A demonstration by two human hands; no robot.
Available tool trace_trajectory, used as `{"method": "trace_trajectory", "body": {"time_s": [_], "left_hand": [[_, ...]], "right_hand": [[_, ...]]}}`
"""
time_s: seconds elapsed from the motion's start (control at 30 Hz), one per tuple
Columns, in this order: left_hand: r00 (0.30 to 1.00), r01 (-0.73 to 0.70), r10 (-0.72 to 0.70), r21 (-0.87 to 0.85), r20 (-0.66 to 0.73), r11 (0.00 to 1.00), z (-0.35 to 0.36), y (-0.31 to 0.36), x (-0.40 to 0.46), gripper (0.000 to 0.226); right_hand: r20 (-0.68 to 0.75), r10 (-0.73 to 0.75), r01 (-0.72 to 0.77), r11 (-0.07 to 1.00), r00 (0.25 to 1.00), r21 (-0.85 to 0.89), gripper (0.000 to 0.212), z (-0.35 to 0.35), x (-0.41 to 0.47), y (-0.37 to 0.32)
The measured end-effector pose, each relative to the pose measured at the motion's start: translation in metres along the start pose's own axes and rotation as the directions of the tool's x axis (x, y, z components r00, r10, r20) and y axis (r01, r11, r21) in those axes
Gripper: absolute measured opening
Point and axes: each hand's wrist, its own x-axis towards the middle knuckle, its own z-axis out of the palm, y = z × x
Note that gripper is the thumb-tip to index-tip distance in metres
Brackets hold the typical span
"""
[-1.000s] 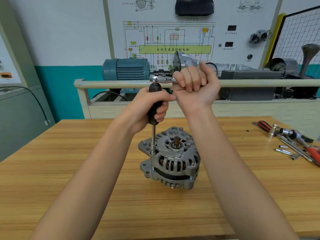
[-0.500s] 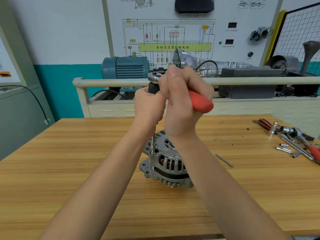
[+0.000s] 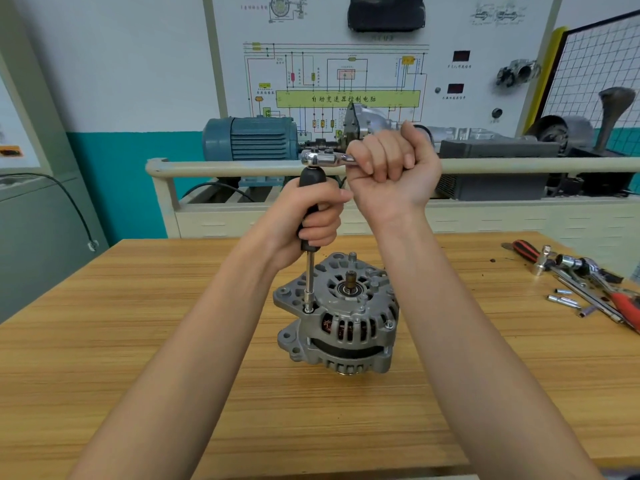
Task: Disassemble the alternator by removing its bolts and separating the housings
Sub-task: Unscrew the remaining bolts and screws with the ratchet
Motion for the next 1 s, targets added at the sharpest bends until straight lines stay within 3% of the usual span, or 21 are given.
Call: {"method": "trace_trajectory", "body": {"time_s": [0.07, 0.2, 0.3, 0.37, 0.43, 0.47, 0.57, 0.67, 0.73, 0.87, 1.0], "left_hand": [[0.999, 0.014, -0.013, 0.014, -0.047, 1.0, 0.0, -0.001, 0.001, 0.042], [0.922, -0.059, 0.114, 0.156, -0.371, 0.986, 0.012, -0.006, 0.003, 0.047], [0.793, -0.095, 0.216, 0.234, -0.57, 0.968, 0.02, -0.01, 0.007, 0.042], [0.726, -0.112, 0.285, 0.302, -0.626, 0.947, 0.021, -0.013, 0.008, 0.04], [0.727, -0.122, 0.302, 0.317, -0.616, 0.94, 0.021, -0.014, 0.007, 0.041], [0.753, -0.121, 0.285, 0.3, -0.593, 0.946, 0.021, -0.014, 0.006, 0.041], [0.867, -0.111, 0.197, 0.206, -0.459, 0.972, 0.015, -0.009, 0.002, 0.043], [0.968, -0.055, 0.084, 0.125, -0.237, 0.991, 0.002, -0.002, -0.003, 0.035], [0.997, 0.003, 0.008, 0.129, -0.083, 0.992, -0.003, 0.001, -0.004, 0.031], [0.998, 0.047, -0.047, 0.001, 0.03, 0.999, 0.001, -0.002, 0.0, 0.04], [0.991, -0.013, 0.023, 0.075, -0.129, 0.997, 0.006, -0.007, 0.001, 0.047]], "right_hand": [[0.039, -0.059, 0.062, 0.995, 0.997, -0.075, 0.047, 0.003, -0.006, 0.002], [0.252, -0.203, 0.282, 0.899, 0.946, -0.336, 0.051, 0.007, -0.023, 0.015], [0.4, -0.316, 0.488, 0.739, 0.86, -0.465, 0.042, 0.011, -0.033, 0.03], [0.479, -0.392, 0.616, 0.568, 0.786, -0.546, 0.036, 0.01, -0.04, 0.039], [0.527, -0.406, 0.665, 0.478, 0.747, -0.574, 0.032, 0.01, -0.042, 0.043], [0.522, -0.395, 0.653, 0.507, 0.756, -0.562, 0.034, 0.01, -0.041, 0.041], [0.431, -0.265, 0.463, 0.756, 0.863, -0.463, 0.047, 0.011, -0.028, 0.024], [0.186, -0.084, 0.132, 0.957, 0.979, -0.259, 0.051, 0.007, -0.012, 0.005], [0.037, 0.003, 0.0, 0.998, 0.999, -0.064, 0.048, 0.001, -0.004, -0.001], [-0.015, -0.014, 0.014, 1.0, 1.0, 0.016, 0.046, -0.002, -0.002, -0.002], [0.136, -0.131, 0.154, 0.972, 0.982, -0.178, 0.052, 0.003, -0.018, 0.001]]}}
